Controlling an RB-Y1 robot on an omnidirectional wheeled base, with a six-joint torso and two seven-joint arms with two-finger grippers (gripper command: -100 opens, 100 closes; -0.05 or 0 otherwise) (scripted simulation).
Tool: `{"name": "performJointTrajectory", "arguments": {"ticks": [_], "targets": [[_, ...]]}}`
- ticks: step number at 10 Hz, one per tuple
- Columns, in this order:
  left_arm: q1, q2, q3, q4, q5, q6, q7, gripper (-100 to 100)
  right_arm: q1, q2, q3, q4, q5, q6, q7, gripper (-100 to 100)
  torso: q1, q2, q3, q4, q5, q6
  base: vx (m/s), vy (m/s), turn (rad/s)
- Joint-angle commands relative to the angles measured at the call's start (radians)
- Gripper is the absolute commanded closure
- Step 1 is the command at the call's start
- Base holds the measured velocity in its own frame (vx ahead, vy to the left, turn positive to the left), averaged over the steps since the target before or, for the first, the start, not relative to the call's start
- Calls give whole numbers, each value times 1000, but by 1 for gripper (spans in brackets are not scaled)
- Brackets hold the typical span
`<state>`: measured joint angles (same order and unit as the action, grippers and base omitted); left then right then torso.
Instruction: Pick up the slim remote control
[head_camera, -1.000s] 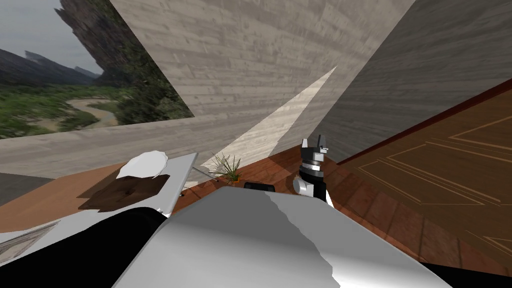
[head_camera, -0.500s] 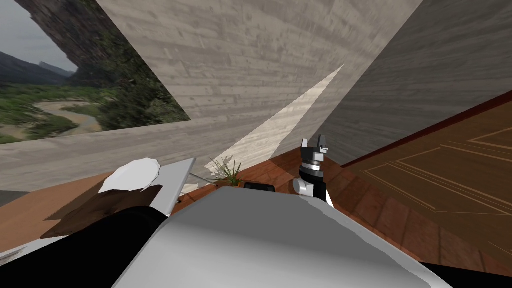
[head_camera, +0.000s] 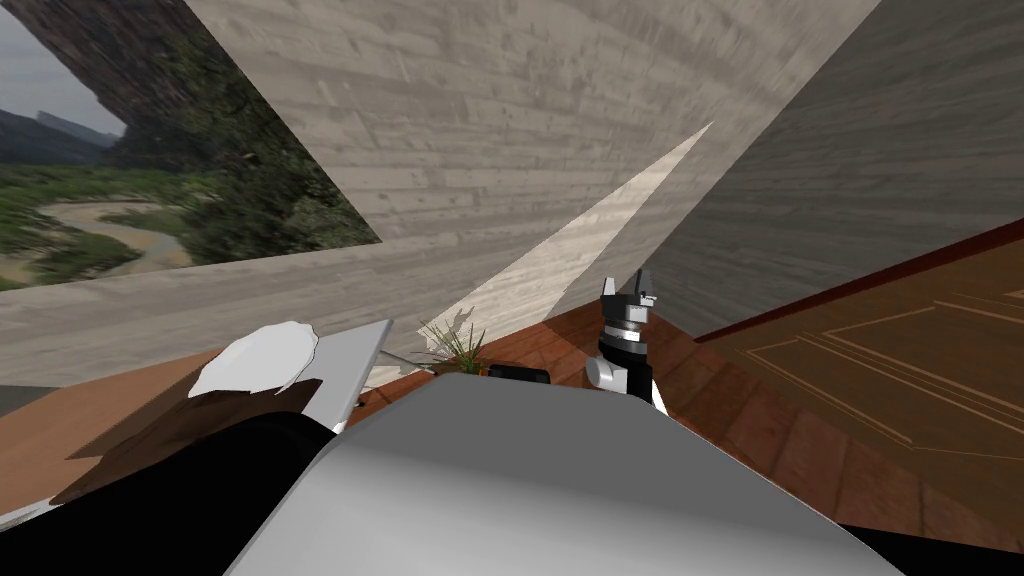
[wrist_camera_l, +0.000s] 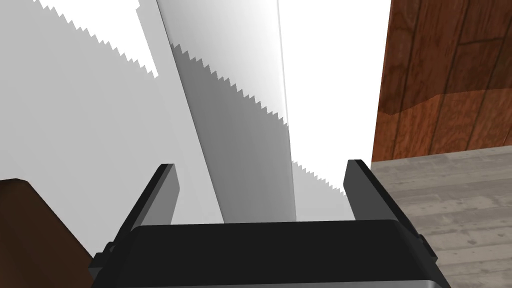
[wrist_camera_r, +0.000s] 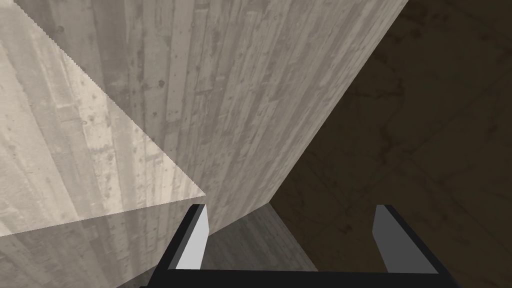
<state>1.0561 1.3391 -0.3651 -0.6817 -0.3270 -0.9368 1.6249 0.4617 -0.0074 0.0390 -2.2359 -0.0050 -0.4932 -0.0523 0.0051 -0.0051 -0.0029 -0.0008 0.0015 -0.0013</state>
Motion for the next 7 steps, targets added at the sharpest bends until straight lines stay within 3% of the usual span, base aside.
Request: {"name": "performJointTrajectory", "arguments": {"ticks": [1,2,3,4,5,6,7], "targets": [[-10,-8,-18,10,32,-1,-48,-100,0,0,0,0,0,0,0,0,0,0,0,0,0,0,64,44,-5],[1,-27,-62,6,70,4,-77,-100,0,0,0,0,0,0,0,0,-2,2,1,0,0,1,130,93,118],[1,-27,-81,6,103,4,-105,-100,0,0,0,0,0,0,0,0,0,0,0,0,0,-1,128,89,85],[1,-27,-81,6,126,4,-133,-100,0,0,0,0,0,0,0,0,0,-1,-1,0,0,0,44,31,-16],[1,-27,-81,6,126,4,-145,-100,0,0,0,0,0,0,0,0,-3,3,1,0,-1,1,-3,-6,-18],[12,-45,-131,2,170,9,-183,-100,0,0,0,0,0,0,0,0,-5,6,3,1,-1,0,65,42,122],[12,-45,-145,2,202,9,-204,-100,0,0,0,0,0,0,0,0,-4,4,2,1,-1,-1,97,64,90]]}}
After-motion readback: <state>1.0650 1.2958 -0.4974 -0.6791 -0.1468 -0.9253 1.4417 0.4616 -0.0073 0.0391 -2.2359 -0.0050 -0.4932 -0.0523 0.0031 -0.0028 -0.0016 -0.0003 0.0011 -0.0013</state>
